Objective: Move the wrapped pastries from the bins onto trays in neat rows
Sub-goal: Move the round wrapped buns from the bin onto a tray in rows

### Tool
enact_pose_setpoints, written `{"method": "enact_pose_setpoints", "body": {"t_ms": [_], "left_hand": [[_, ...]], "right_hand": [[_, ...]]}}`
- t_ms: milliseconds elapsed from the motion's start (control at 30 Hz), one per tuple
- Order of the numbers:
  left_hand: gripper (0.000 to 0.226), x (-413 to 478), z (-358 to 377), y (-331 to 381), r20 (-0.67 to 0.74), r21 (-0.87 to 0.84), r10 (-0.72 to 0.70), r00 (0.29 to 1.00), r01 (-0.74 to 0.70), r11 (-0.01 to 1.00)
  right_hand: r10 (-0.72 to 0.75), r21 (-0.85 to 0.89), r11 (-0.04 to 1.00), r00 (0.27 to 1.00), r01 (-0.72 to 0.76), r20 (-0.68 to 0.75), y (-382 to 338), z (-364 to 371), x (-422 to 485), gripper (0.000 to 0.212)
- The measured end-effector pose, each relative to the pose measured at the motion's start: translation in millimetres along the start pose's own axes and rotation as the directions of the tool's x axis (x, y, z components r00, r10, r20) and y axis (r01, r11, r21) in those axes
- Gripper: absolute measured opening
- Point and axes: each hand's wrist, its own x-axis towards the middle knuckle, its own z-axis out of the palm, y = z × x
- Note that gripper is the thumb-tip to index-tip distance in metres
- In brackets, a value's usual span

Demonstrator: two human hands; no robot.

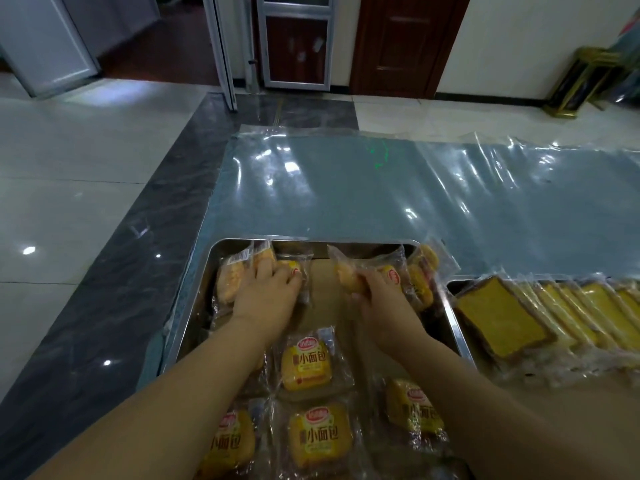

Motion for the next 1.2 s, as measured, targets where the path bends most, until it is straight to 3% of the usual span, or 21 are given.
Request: {"method": "enact_pose_setpoints", "body": {"t_ms": [100, 200, 300, 433, 500, 567, 667, 800, 867, 967, 1100, 1200], "left_hand": [[0.062, 1.3, -0.3, 2.8, -0.033, 0.037, 0.009, 0.999, -0.008, 0.999], [0.049, -1.1, -0.3, 8.7, -0.100, 0.037, 0.046, 0.994, -0.042, 0.998], [0.040, -4.9, -0.8, 17.8, -0.172, -0.011, 0.068, 0.983, -0.071, 0.997], [0.041, -7.2, 0.3, 27.2, -0.210, -0.052, 0.077, 0.975, -0.090, 0.995], [0.042, -6.6, 0.1, 29.4, -0.219, -0.068, 0.065, 0.973, -0.082, 0.994], [0.043, -5.2, -1.4, 31.9, -0.208, -0.092, 0.045, 0.977, -0.066, 0.994], [0.040, -2.7, -4.2, 34.7, -0.194, -0.183, -0.004, 0.981, -0.032, 0.983], [0.036, -5.3, -8.6, 33.6, -0.254, -0.378, -0.066, 0.965, -0.036, 0.925], [0.040, -9.3, -11.7, 31.4, -0.284, -0.456, -0.115, 0.952, -0.028, 0.890], [0.044, -14.8, -15.2, 28.4, -0.277, -0.554, -0.191, 0.942, 0.006, 0.833], [0.044, -24.1, -19.4, 26.8, -0.276, -0.648, -0.269, 0.923, 0.028, 0.761], [0.048, -32.9, -21.6, 26.0, -0.286, -0.678, -0.269, 0.920, 0.004, 0.735]], "right_hand": [[0.111, 0.297, 0.951, 0.990, -0.080, -0.089, 4.8, -11.9, -11.9, 0.011], [0.295, 0.594, 0.766, 0.955, -0.246, 0.016, 8.3, -22.4, -28.1, 0.013], [0.394, 0.552, 0.745, 0.915, -0.375, 0.091, 15.6, -30.4, -41.5, 0.012], [0.502, 0.319, 0.782, 0.845, -0.535, 0.186, 22.4, -44.7, -52.4, 0.014], [0.477, 0.103, 0.859, 0.858, -0.501, 0.188, 26.1, -50.8, -55.7, 0.015], [0.427, 0.034, 0.899, 0.891, -0.437, 0.153, 26.6, -54.2, -59.1, 0.012], [0.256, 0.123, 0.959, 0.967, -0.254, 0.006, 21.1, -57.7, -63.3, 0.021], [0.109, 0.166, 0.983, 0.982, -0.082, -0.157, 5.3, -73.7, -58.5, 0.026], [0.010, -0.010, 1.000, 0.996, -0.010, -0.090, -2.8, -88.2, -50.8, 0.018], [-0.120, -0.268, 0.952, 0.984, 0.151, 0.131, -18.5, -107.7, -32.8, 0.024], [0.007, -0.500, 0.833, 0.900, 0.236, 0.436, -35.7, -101.0, -10.7, 0.029], [0.081, -0.535, 0.813, 0.866, 0.228, 0.493, -37.7, -74.4, -5.2, 0.028]]}}
